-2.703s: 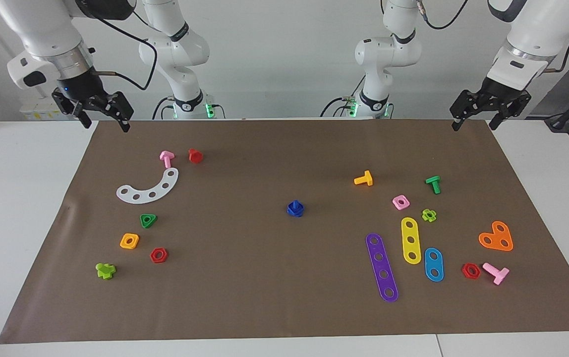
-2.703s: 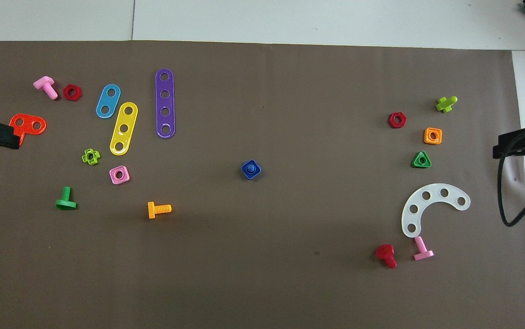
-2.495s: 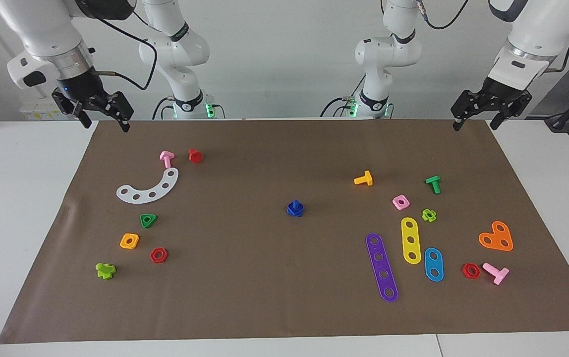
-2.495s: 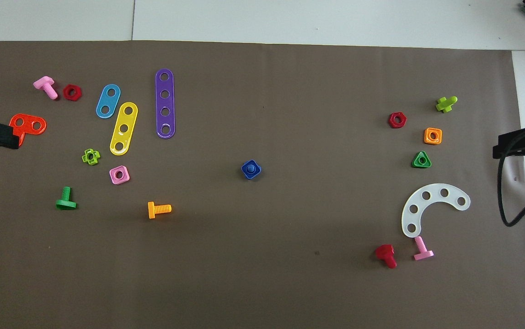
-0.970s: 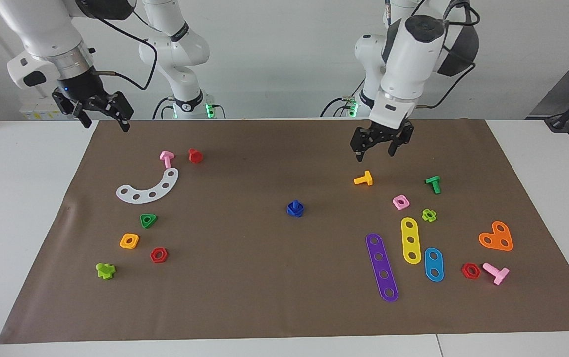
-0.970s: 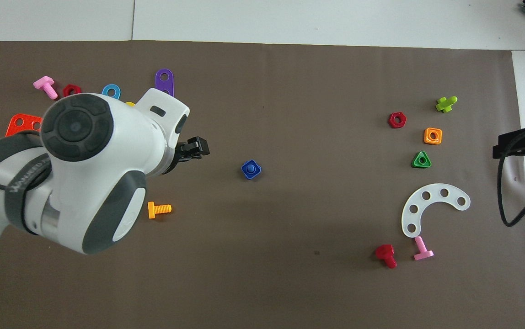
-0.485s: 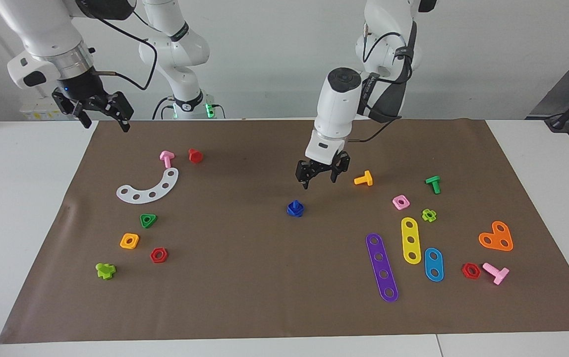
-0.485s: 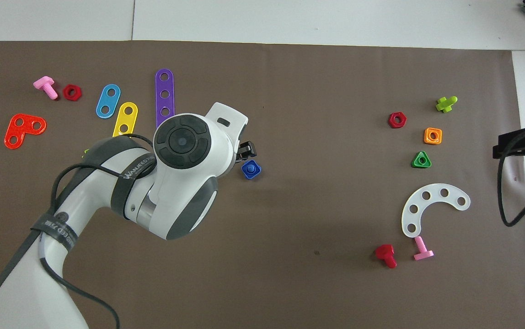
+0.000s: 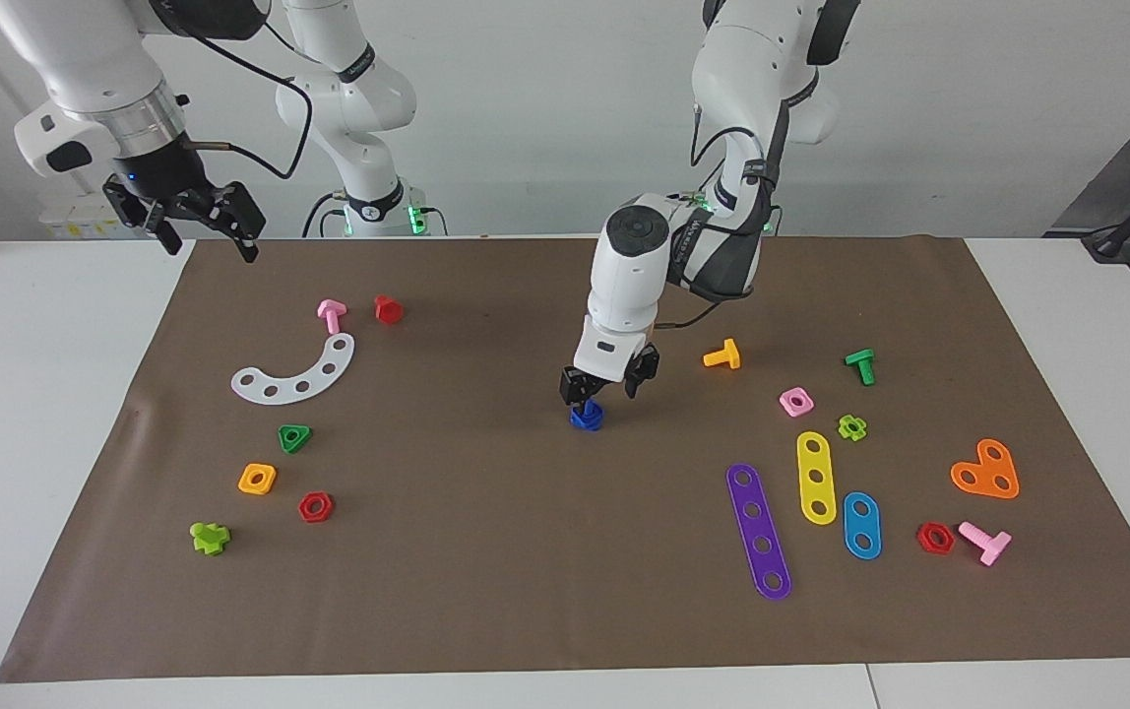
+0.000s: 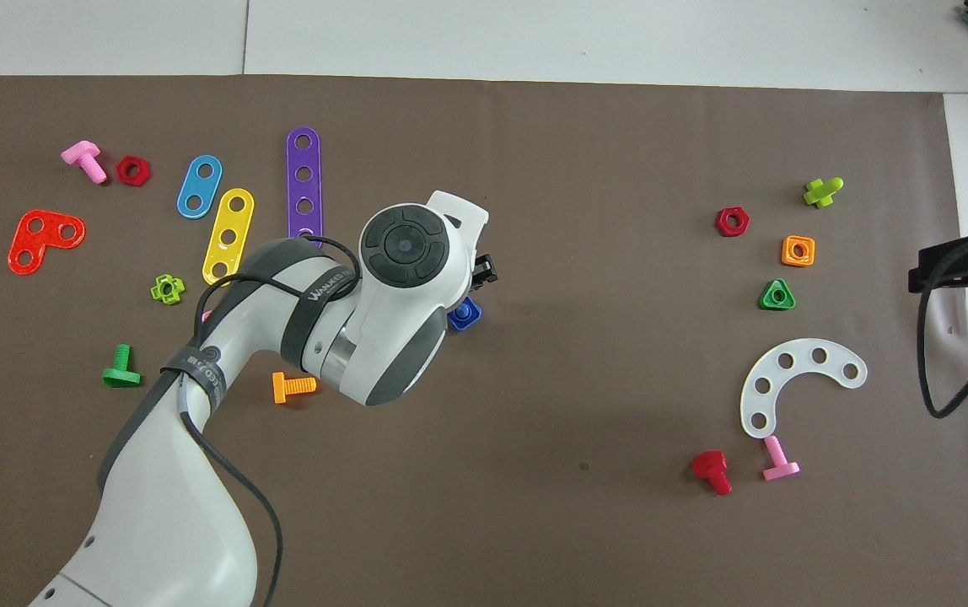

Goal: Unscrew and place screws in storage area

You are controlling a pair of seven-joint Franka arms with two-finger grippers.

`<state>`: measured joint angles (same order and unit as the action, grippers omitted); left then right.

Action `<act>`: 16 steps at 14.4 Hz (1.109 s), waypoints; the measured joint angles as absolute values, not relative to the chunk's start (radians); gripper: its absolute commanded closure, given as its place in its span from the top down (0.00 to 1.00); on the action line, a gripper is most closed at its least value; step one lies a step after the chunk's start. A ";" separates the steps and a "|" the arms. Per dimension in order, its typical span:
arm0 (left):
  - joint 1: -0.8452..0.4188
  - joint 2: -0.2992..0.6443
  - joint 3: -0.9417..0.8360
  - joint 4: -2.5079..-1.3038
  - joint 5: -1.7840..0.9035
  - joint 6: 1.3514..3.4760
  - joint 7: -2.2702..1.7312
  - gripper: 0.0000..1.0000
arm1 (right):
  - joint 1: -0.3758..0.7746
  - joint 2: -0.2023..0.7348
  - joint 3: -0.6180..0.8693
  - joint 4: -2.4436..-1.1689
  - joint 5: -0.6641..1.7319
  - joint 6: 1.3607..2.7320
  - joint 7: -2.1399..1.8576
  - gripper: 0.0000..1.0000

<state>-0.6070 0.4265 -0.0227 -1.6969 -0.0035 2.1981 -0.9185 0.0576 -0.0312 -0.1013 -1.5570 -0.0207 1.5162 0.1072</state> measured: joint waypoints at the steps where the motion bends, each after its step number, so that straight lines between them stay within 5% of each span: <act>1: -0.611 0.439 -0.023 -1.697 -0.004 2.207 -0.924 0.87 | 0.058 -0.031 -0.101 -1.557 -0.021 1.516 0.107 1.00; 7: -0.635 0.462 -0.024 -1.735 -0.003 2.268 -0.942 0.86 | 0.058 -0.031 -0.101 -1.557 -0.021 1.516 0.107 1.00; 14: -0.653 0.462 -0.024 -1.764 -0.003 2.282 -0.946 0.70 | 0.058 -0.031 -0.101 -1.557 -0.021 1.516 0.107 1.00; 16: -0.655 0.462 -0.023 -1.767 -0.003 2.283 -0.947 0.56 | 0.058 -0.031 -0.101 -1.557 -0.021 1.516 0.107 1.00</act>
